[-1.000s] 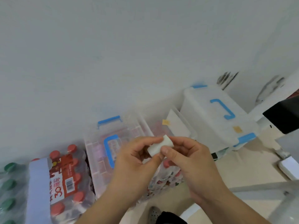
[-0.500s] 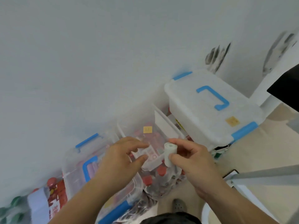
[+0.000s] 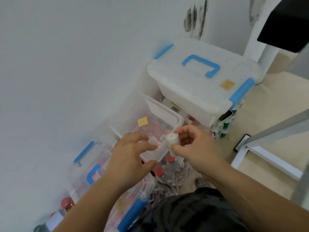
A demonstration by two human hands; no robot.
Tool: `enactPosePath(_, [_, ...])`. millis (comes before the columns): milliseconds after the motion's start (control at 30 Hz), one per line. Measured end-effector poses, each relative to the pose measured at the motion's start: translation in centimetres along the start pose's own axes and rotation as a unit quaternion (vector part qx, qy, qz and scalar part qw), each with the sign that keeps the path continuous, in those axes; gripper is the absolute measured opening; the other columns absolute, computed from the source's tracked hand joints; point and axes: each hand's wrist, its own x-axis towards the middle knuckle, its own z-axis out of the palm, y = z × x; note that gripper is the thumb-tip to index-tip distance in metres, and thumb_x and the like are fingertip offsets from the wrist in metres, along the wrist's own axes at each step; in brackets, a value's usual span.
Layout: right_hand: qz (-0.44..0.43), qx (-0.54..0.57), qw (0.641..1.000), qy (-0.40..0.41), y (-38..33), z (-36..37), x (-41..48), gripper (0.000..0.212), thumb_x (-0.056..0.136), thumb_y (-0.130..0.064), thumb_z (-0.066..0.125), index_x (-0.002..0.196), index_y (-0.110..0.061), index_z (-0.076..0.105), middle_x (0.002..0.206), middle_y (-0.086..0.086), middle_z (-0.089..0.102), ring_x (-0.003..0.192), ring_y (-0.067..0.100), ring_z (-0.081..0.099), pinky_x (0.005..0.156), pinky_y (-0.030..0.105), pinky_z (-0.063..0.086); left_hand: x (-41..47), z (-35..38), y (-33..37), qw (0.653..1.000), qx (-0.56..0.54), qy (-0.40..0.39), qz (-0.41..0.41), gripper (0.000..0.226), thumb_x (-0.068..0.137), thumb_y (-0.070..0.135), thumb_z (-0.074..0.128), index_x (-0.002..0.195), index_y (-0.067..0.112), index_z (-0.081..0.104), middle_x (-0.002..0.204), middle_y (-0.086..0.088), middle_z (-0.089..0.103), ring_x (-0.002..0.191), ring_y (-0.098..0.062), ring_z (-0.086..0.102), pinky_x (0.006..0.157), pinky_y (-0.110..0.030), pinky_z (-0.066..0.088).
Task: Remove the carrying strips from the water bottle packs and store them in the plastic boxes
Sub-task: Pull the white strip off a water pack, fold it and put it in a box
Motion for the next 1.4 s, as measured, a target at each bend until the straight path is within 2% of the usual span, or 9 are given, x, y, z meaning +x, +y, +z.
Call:
enactPosePath(233, [-0.023,-0.008,0.999,0.029,2.2,1.5,-1.1,0.029,0.071,-0.017,0.085,0.092,-0.033,0.072,0.084,0.001,0.072,0.071,0.01,0.068,0.063,0.024,0.058,-0.6,0.3,-0.3,1.0,-0.024,0.016,0.007,0.03,0.067,0.022,0.086,0.095,0.026,0.08,0.124,0.003,0.067,0.115,-0.018,0.06,0.093,-0.036,0.053])
enactPosePath(333, [-0.037,-0.002,0.998,0.044,2.8,2.4,-1.2,0.031,0.069,-0.024,0.085,0.095,-0.034,0.072,0.086,0.005,0.068,0.072,0.021,0.068,0.065,0.032,0.059,-0.2,0.2,0.0,0.998,0.03,0.007,0.055,0.033,0.057,0.016,0.089,0.089,0.018,0.08,0.113,-0.005,0.073,0.095,-0.023,0.071,0.076,-0.038,0.061])
enactPosePath(433, [-0.051,0.014,0.998,0.042,2.8,3.1,-1.4,0.03,0.069,-0.025,0.085,0.095,-0.034,0.071,0.085,-0.004,0.062,0.07,0.017,0.064,0.066,0.03,0.058,0.1,0.3,0.4,0.994,0.059,0.024,0.094,0.034,0.05,0.01,0.089,0.082,0.011,0.079,0.101,-0.009,0.076,0.074,-0.024,0.074,0.062,-0.036,0.062])
enactPosePath(700, [-0.049,0.052,0.997,0.031,2.8,3.1,-1.7,0.023,0.073,-0.023,0.083,0.09,-0.032,0.072,0.055,-0.012,0.054,0.054,0.006,0.054,0.062,0.037,0.055,-0.1,0.4,0.4,0.99,0.072,0.066,0.106,0.024,0.068,0.02,0.069,0.086,0.008,0.079,0.095,-0.006,0.079,0.079,-0.024,0.076,0.064,-0.041,0.063])
enactPosePath(867, [-0.069,-0.004,0.996,0.05,2.7,2.7,-1.4,0.025,0.071,-0.02,0.082,0.092,-0.028,0.07,0.096,0.002,0.067,0.069,0.0,0.065,0.068,0.019,0.053,-0.7,0.9,0.1,0.98,0.129,0.089,0.123,0.026,0.084,0.019,0.059,0.099,0.005,0.076,0.104,-0.011,0.077,0.088,-0.028,0.075,0.065,-0.043,0.063])
enactPosePath(967, [-0.103,-0.079,0.988,0.086,2.1,2.4,-1.4,0.03,0.069,-0.024,0.083,0.094,-0.031,0.068,0.134,-0.003,0.052,0.082,-0.011,0.063,0.078,0.009,0.05,-0.9,1.0,0.4,0.979,0.127,0.118,0.108,0.028,0.085,0.015,0.064,0.108,0.003,0.074,0.11,-0.014,0.075,0.095,-0.028,0.074,0.077,-0.04,0.062])
enactPosePath(1100, [-0.143,-0.108,0.979,0.093,1.5,2.2,-2.1,0.031,0.071,-0.021,0.083,0.097,-0.028,0.068,0.144,-0.015,0.036,0.084,-0.011,0.061,0.081,0.009,0.05,-1.0,0.8,0.2,0.977,0.109,0.155,0.095,0.03,0.092,0.017,0.056,0.115,0.003,0.071,0.115,-0.014,0.073,0.102,-0.028,0.072,0.093,-0.033,0.05])
enactPosePath(1233, [-0.163,-0.111,0.978,0.068,1.4,2.0,-1.9,0.031,0.07,-0.022,0.081,0.096,-0.03,0.068,0.145,-0.023,0.039,0.073,0.004,0.065,0.081,0.029,0.057,-1.1,0.9,-0.2,0.98,0.082,0.17,0.067,0.037,0.096,0.024,0.048,0.119,0.006,0.069,0.119,-0.011,0.071,0.107,-0.024,0.068,0.1,-0.024,0.041])
enactPosePath(1400, [-0.164,-0.128,0.977,0.048,1.6,1.1,-1.2,0.027,0.07,-0.029,0.078,0.094,-0.034,0.068,0.145,-0.025,0.048,0.104,0.013,0.068,0.091,0.043,0.057,-1.4,1.2,0.2,0.982,0.06,0.176,0.039,0.04,0.097,0.029,0.044,0.117,0.008,0.07,0.115,-0.009,0.073,0.104,-0.023,0.069,0.1,-0.024,0.04])
